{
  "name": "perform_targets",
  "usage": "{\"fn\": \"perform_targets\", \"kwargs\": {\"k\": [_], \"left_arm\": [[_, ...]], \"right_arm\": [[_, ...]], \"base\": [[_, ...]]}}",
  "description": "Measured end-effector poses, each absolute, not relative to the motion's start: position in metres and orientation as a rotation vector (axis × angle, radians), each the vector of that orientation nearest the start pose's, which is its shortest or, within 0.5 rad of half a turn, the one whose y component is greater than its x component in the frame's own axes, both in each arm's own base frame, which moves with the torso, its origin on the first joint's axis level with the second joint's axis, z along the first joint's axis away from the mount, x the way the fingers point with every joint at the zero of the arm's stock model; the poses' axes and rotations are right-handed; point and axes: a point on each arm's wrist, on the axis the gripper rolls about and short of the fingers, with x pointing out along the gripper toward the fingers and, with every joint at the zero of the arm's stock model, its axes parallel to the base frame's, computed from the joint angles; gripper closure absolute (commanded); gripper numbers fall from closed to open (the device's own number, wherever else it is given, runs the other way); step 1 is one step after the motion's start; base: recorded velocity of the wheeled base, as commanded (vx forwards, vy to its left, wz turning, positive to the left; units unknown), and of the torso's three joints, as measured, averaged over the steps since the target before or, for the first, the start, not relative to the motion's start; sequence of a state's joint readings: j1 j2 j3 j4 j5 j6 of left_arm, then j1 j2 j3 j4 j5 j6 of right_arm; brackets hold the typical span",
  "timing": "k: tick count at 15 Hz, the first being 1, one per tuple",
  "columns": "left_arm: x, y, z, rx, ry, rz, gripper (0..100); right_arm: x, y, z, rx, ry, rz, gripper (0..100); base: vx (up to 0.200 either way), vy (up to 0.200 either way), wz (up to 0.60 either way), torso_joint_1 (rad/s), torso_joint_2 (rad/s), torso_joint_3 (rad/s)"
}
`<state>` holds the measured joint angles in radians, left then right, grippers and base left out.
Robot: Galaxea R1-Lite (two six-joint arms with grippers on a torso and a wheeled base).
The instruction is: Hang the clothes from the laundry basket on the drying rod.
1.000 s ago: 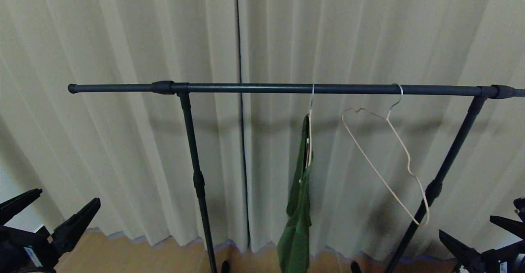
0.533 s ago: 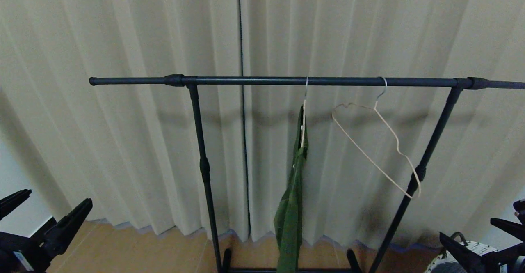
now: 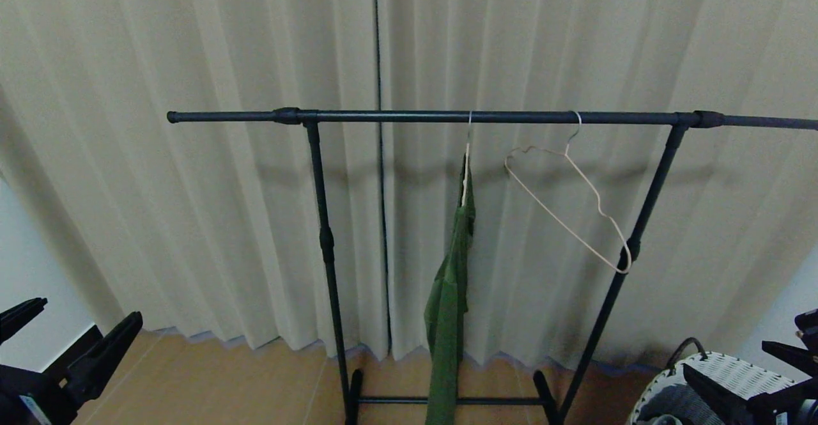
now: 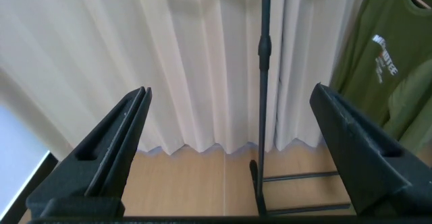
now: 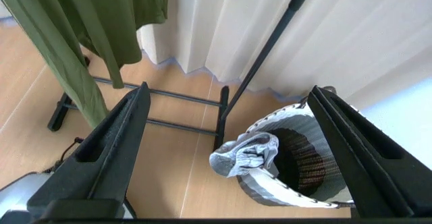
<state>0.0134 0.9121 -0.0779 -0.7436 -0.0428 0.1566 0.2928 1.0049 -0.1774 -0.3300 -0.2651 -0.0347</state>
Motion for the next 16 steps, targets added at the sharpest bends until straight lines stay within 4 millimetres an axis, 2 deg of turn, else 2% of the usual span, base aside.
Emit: {"fn": "perform_targets", "kwargs": {"k": [12, 16], "left_arm": [[0.0916, 0.0002, 0.1487, 0.153, 0.090, -0.037, 0], [0.0911, 0.0001, 0.1472, 0.165, 0.095, -0.039, 0]], "right_arm": [[0.0993, 0.0238, 0.1252, -0.177, 0.488, 0.036, 0], [0.0991, 0.0237, 0.1245, -0.179, 0.494, 0.036, 0]], "base": [[0.000, 0.000, 0.00, -0.003, 0.01, 0.004], [0.000, 0.000, 0.00, -0.166, 0.41, 0.223]]}}
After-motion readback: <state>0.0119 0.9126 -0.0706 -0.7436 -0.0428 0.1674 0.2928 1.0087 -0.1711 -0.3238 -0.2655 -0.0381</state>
